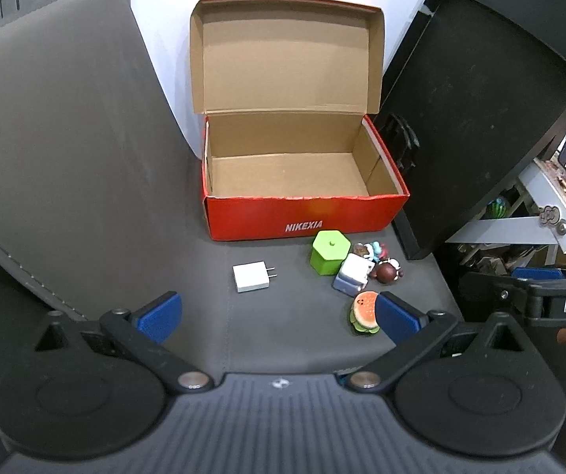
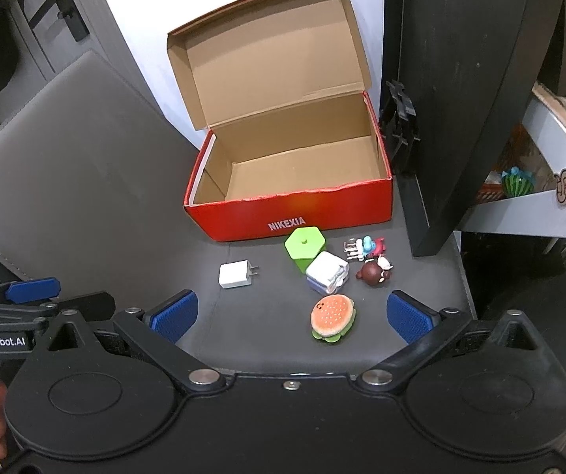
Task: Organize objects
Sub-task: 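Lower the left tool onto the white charger while the right tool approaches the hamburger toy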
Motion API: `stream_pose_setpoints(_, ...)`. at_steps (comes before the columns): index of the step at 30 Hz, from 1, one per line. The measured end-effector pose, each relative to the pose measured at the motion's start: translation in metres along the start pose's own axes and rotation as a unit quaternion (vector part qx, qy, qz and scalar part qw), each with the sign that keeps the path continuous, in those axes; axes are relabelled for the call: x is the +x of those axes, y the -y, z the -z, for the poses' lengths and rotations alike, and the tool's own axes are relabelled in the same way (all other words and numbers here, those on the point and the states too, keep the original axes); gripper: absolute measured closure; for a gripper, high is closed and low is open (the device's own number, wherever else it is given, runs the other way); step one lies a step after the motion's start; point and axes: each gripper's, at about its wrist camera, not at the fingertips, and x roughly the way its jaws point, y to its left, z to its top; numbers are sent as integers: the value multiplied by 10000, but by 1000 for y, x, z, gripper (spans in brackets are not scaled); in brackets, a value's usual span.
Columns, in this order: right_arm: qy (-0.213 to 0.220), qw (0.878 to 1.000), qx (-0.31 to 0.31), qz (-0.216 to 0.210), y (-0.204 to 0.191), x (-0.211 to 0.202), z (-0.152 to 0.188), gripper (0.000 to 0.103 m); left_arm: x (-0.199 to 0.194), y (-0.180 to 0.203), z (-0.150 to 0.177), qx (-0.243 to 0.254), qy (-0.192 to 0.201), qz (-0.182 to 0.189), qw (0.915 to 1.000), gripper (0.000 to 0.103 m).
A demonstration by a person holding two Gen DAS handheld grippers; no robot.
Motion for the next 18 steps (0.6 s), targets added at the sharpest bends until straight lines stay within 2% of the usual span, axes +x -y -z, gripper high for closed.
stream_pose_setpoints(4, 155, 9995, 250, 122, 7, 4, 3, 0, 7, -2, 0, -53, -20, 24, 10000, 0)
stream_pose_setpoints(18, 123, 9977, 653, 129, 17, 33, 9, 1, 36, -2, -8, -84, 2, 64, 9999, 0)
